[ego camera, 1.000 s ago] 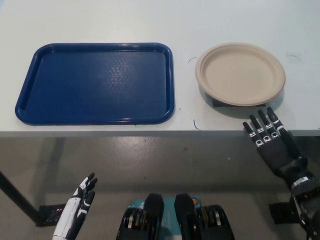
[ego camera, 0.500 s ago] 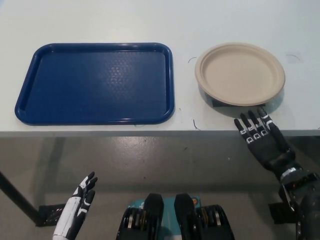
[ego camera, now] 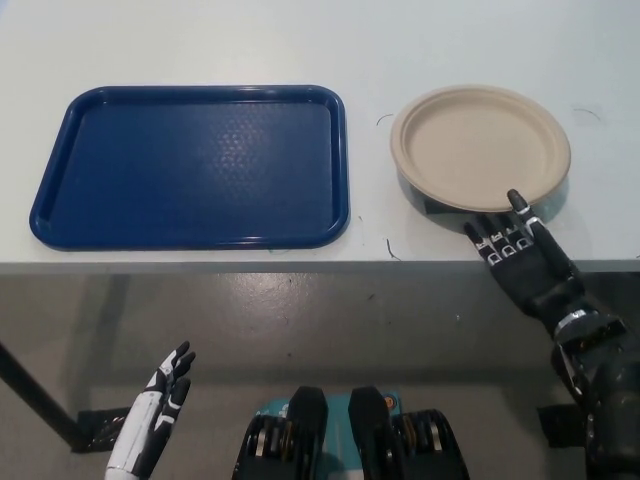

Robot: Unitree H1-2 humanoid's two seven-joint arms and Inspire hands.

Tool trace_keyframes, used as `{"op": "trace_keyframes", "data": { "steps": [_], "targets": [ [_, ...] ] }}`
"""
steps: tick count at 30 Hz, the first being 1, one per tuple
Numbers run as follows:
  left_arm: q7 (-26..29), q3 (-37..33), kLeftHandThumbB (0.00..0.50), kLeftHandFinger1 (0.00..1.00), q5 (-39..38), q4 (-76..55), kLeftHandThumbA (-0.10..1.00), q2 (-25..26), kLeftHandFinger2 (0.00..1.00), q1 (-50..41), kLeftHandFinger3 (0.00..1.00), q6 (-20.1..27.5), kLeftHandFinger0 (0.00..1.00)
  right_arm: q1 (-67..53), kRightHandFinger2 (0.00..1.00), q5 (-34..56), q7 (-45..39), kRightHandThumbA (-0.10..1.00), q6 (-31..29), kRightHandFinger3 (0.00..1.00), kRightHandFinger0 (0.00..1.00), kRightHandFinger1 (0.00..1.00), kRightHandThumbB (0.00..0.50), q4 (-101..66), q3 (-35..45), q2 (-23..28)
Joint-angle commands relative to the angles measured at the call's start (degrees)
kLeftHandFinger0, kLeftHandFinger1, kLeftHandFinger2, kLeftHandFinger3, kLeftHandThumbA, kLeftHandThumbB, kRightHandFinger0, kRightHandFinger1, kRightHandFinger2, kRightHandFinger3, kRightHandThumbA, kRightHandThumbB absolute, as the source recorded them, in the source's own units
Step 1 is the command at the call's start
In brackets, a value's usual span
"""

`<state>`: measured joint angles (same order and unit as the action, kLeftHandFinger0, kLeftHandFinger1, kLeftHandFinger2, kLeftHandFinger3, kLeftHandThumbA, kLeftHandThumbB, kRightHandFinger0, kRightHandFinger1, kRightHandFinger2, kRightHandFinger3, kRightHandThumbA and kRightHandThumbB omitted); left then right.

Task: Use the right hand to pick up a plate from a leveled surface and place it into a tray on the left side

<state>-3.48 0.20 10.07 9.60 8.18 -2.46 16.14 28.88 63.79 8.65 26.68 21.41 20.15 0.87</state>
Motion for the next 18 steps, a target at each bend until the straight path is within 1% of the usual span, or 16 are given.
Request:
{"op": "trace_keyframes", "data": {
  "steps": [1,2,3,4,5,6,7,8,9,11,12,14,15,16,17,18],
  "targets": [
    [0.27,-0.2,0.277,1.0,-1.0,-0.92,1.0,0.62,1.0,0.92,1.0,2.33,1.0,4.31,1.0,-2.99,3.85,1.0,0.24,1.0,0.92,1.0,0.426,0.64,-2.66,1.78],
    [0.81,-0.18,0.284,1.0,-0.26,-0.61,1.0,0.56,1.0,1.07,1.0,2.44,1.0,5.76,0.63,-4.34,7.52,0.93,0.24,0.74,0.44,0.51,0.353,2.2,-3.37,2.11],
    [0.87,-0.19,0.288,1.0,-0.33,-0.45,1.0,0.46,1.0,1.11,1.0,2.51,1.0,7.28,0.12,-5.0,12.03,0.5,0.24,0.25,0.02,0.03,0.176,3.89,-2.78,2.02],
    [0.93,-0.19,0.288,1.0,-0.31,-0.27,1.0,0.45,1.0,1.18,1.0,2.75,1.0,7.84,0.1,-5.23,13.03,0.37,0.24,0.21,0.0,0.01,0.14,4.61,-2.34,1.95],
    [0.57,-0.21,0.281,1.0,-0.84,-0.28,1.0,0.47,1.0,1.23,1.0,2.74,1.0,8.31,0.06,-5.25,12.81,0.13,0.24,0.19,0.0,0.0,0.048,5.29,-1.62,1.76],
    [0.62,-0.23,0.293,1.0,-0.51,-0.72,1.0,0.44,1.0,1.18,1.0,1.93,1.0,8.51,0.09,-5.08,13.04,0.01,0.24,0.25,0.0,0.0,0.015,5.44,-0.97,1.45],
    [0.79,-0.28,0.287,1.0,-0.27,-0.55,1.0,0.42,1.0,1.32,1.0,2.12,1.0,8.54,0.19,-5.03,13.0,-0.09,0.24,0.43,0.0,0.0,0.001,5.35,-0.37,1.13],
    [0.85,-0.29,0.271,1.0,-0.35,-0.21,1.0,0.44,1.0,1.42,1.0,2.95,1.0,8.31,0.27,-5.25,13.02,-0.1,0.24,0.55,0.0,0.0,0.0,4.86,-0.04,0.81],
    [0.82,-0.3,0.256,1.0,-0.61,0.11,1.0,0.46,1.0,1.51,1.0,3.79,1.0,8.1,0.37,-5.23,13.27,-0.1,0.24,0.66,0.0,0.0,0.013,4.28,0.2,0.51],
    [0.75,-0.19,0.283,1.0,-0.74,0.12,1.0,0.44,1.0,1.69,1.0,3.12,1.0,8.04,0.39,-5.0,13.92,-0.1,0.24,0.68,0.0,0.0,0.0,3.81,0.16,0.28],
    [0.73,-0.19,0.289,1.0,-0.65,0.04,1.0,0.47,1.0,1.73,1.0,2.8,1.0,8.0,0.41,-4.83,13.93,-0.1,0.24,0.71,0.0,0.0,0.0,3.76,0.05,0.31],
    [0.58,-0.24,0.291,1.0,-0.66,-0.15,1.0,0.53,1.0,1.65,1.0,2.51,1.0,7.77,0.4,-3.74,14.46,-0.1,0.24,0.76,0.0,0.0,0.0,3.46,-0.56,0.64],
    [0.73,-0.28,0.29,1.0,-0.39,-0.08,1.0,0.53,1.0,1.65,1.0,2.62,1.0,7.48,0.41,-3.3,14.79,-0.1,0.24,0.8,0.0,0.0,0.0,3.12,-0.35,0.54],
    [0.55,-0.31,0.285,1.0,-0.65,-0.09,1.0,0.54,1.0,1.63,1.0,2.61,1.0,7.32,0.42,-3.24,14.8,-0.1,0.24,0.88,0.0,0.0,0.0,3.0,-0.26,0.54],
    [0.49,-0.38,0.281,1.0,-0.58,-0.08,1.0,0.61,1.0,1.63,1.0,2.79,1.0,7.2,0.43,-2.88,15.2,-0.1,0.24,0.86,0.0,0.0,0.0,2.74,-0.37,0.59],
    [0.81,-0.26,0.291,1.0,-0.4,0.04,1.0,0.5,1.0,1.64,1.0,2.79,1.0,7.11,0.43,-2.16,16.0,-0.1,0.24,0.82,0.0,0.0,0.0,2.42,-0.46,0.59]
  ]
}}
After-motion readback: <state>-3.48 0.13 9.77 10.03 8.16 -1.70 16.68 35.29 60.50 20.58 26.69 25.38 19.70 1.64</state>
